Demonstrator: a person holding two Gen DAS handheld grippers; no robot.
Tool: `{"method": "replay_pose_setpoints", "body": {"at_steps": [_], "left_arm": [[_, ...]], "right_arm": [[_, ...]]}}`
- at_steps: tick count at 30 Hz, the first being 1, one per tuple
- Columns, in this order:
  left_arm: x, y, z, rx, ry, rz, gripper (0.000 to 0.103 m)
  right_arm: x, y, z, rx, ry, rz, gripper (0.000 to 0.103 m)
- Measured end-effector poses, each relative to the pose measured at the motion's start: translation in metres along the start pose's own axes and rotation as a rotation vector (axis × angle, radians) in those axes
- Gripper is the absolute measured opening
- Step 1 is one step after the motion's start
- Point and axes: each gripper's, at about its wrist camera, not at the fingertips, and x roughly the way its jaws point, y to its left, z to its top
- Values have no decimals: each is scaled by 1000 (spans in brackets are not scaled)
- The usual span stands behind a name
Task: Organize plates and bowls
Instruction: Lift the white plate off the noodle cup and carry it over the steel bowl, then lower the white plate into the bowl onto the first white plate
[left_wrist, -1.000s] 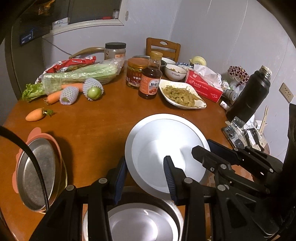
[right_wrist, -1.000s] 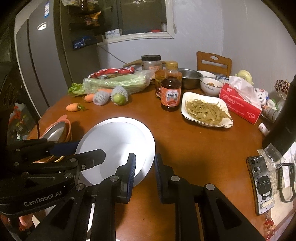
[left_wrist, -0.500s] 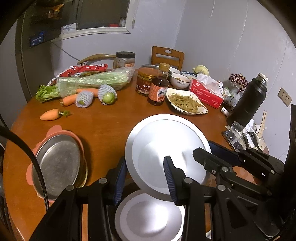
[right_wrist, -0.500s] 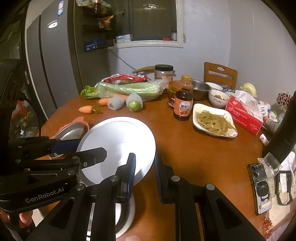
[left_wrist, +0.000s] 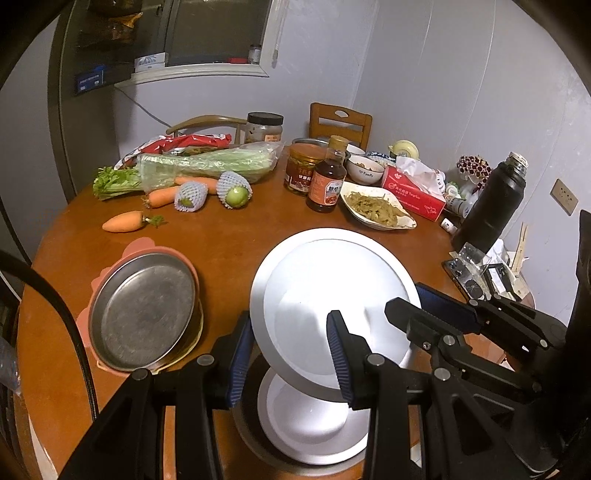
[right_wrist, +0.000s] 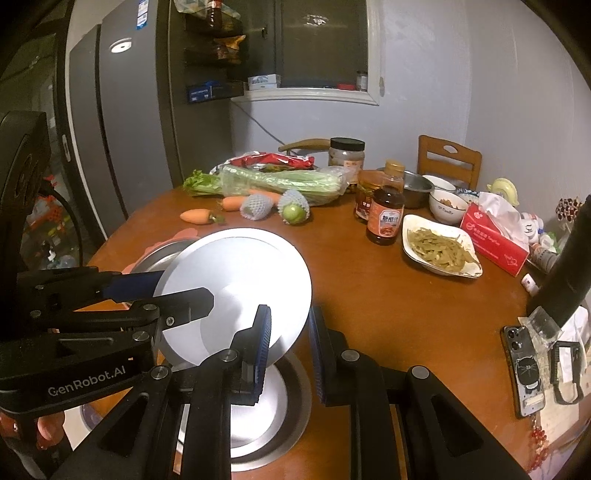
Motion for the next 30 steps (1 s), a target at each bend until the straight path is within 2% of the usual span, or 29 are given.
{"method": "replay_pose_setpoints", "body": {"at_steps": [15,30], "left_arm": [[-13,7,-32,-6,2,24,39],[-12,-6,-49,25,20,43,40]], "right_arm": [[-7,22,-25,-12,3,22,21],[-13,18,-44,9,4,30,22]]}}
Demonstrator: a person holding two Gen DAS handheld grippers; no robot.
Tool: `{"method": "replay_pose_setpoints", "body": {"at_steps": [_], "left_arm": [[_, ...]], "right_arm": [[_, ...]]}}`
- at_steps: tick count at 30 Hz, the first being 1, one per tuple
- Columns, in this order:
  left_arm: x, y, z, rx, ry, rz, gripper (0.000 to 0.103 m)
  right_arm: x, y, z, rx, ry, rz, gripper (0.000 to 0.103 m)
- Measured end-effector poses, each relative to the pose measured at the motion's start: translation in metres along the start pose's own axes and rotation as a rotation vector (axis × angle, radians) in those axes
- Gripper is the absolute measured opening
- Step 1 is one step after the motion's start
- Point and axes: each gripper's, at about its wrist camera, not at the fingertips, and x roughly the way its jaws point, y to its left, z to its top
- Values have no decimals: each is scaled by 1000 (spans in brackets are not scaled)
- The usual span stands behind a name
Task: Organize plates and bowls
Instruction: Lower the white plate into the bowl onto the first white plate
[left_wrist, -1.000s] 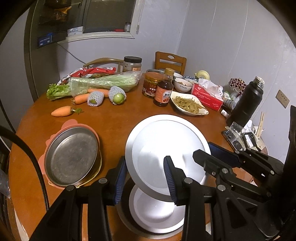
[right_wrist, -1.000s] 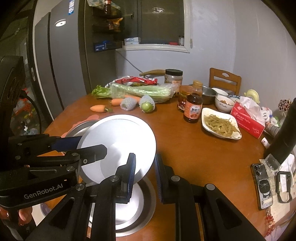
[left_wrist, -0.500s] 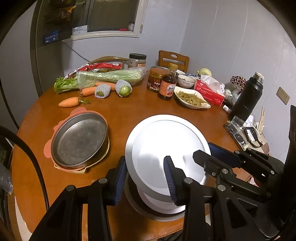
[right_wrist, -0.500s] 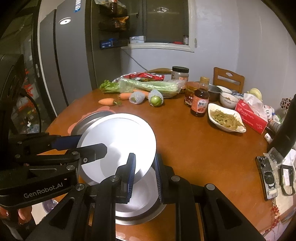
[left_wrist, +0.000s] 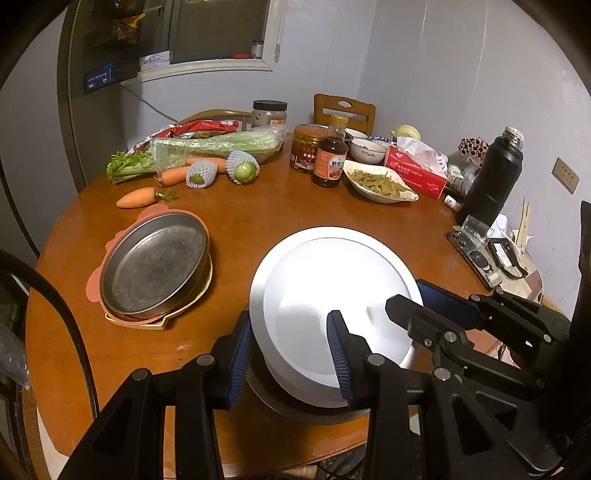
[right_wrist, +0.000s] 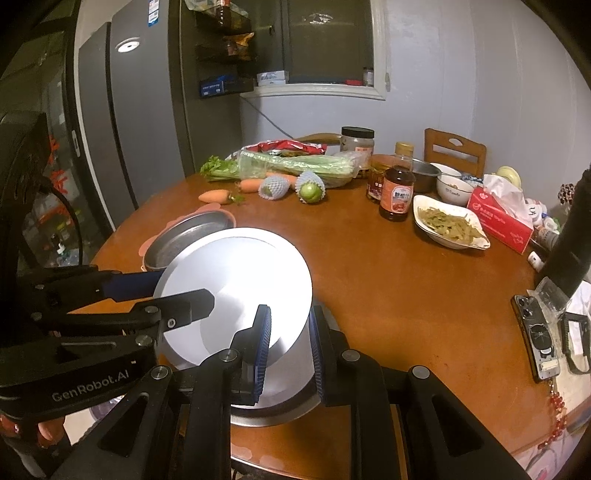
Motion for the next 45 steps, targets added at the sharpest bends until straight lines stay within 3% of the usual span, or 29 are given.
{"method": "replay_pose_setpoints", "body": {"at_steps": [45], "left_arm": [[37,-2,-15,24,93,37,40]], "right_arm": [[27,-5,-25,1,81,0,23]]}}
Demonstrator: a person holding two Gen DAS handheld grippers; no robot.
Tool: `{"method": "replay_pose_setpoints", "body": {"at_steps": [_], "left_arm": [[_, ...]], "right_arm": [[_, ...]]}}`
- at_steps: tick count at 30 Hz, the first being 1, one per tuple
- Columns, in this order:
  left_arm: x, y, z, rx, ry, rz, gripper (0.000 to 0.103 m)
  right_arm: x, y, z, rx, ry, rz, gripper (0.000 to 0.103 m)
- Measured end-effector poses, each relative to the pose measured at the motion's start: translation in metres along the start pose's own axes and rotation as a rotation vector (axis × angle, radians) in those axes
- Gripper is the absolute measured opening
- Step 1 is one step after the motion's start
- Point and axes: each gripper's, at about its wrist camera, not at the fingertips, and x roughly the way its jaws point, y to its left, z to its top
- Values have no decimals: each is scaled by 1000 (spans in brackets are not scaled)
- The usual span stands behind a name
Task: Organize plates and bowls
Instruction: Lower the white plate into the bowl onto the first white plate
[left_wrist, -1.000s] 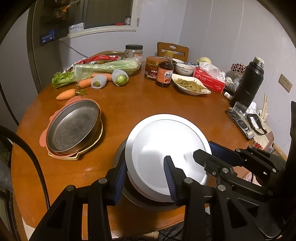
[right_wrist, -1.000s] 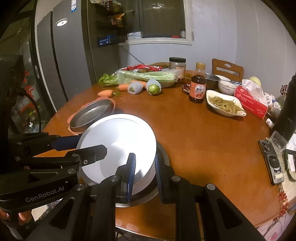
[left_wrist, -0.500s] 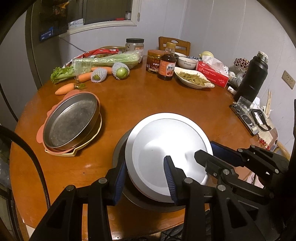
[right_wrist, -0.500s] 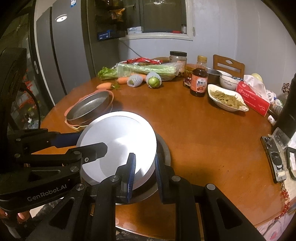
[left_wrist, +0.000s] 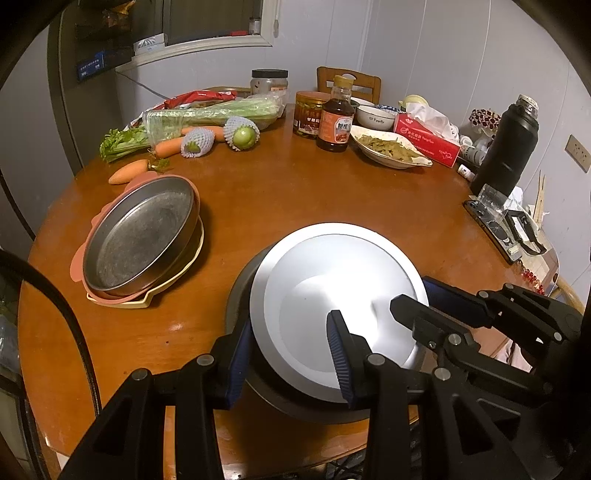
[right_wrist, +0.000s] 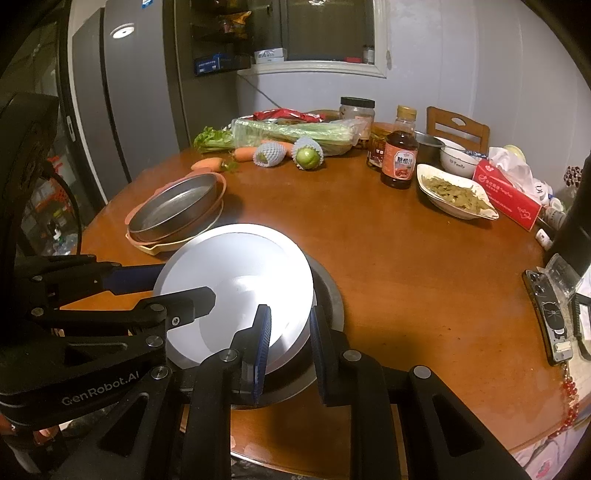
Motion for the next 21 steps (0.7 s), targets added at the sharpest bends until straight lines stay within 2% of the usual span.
{"method": "replay_pose_setpoints", "body": {"at_steps": [21], "left_arm": [[5,3,-2,-6,13,-7,40]], "right_arm": [[5,-1,-3,21,17,3,24]]}}
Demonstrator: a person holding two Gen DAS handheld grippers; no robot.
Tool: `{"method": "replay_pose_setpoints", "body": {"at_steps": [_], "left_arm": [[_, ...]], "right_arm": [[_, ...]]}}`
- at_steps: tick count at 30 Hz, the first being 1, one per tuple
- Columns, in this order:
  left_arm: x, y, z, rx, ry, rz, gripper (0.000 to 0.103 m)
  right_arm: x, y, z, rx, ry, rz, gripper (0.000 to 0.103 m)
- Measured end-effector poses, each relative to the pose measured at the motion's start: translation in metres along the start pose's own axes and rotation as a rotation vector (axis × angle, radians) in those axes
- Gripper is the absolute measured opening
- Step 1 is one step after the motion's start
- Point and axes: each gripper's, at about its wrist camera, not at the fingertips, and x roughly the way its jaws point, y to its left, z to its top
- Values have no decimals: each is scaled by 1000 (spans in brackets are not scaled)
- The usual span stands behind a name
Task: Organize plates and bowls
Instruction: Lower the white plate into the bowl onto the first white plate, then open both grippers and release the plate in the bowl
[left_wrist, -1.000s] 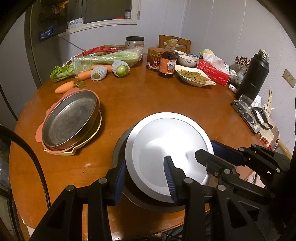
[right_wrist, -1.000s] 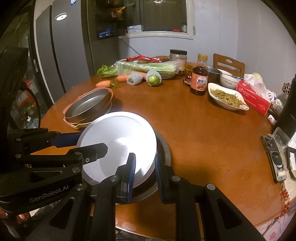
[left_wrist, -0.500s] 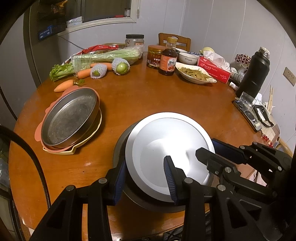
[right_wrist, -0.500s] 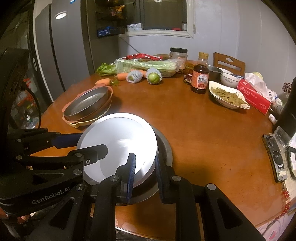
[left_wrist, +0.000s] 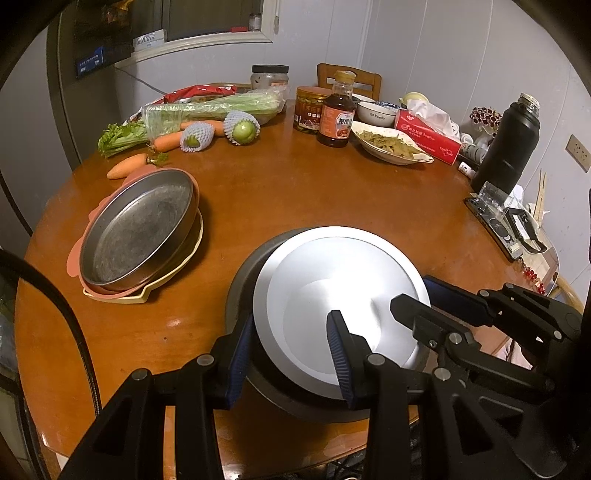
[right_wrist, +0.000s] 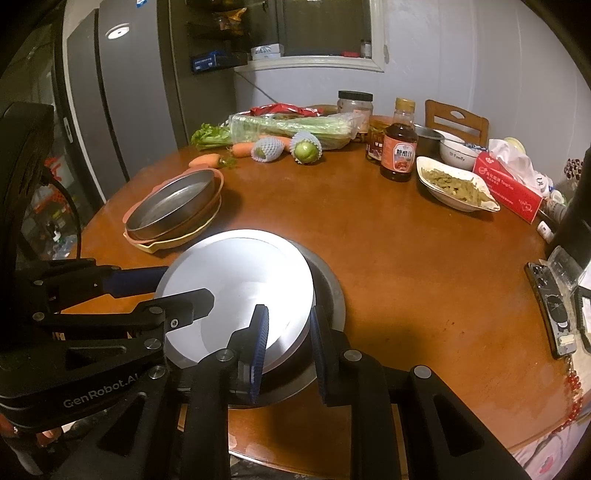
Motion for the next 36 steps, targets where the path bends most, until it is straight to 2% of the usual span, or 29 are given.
{"method": "replay_pose_setpoints", "body": {"at_steps": [16,28,30,34,36], "left_arm": [[-2,3,0,-1,-6,15,40],[-16,4,1,-6,-39,24,41],[-20,4,2,-6,-48,24,41],[-29,6,2,-10,-69,36,44],[-31,6,3,-11,-74,45,45]], "right_arm": [[-2,-2,1,32,-1,23,34],[-9,-4,3,50,-14,21,35],[-13,-4,5,45,-29,-3,38],[-21,-7,8,75,-47,18,47],[-25,-7,10,76,-53,9,48]]}}
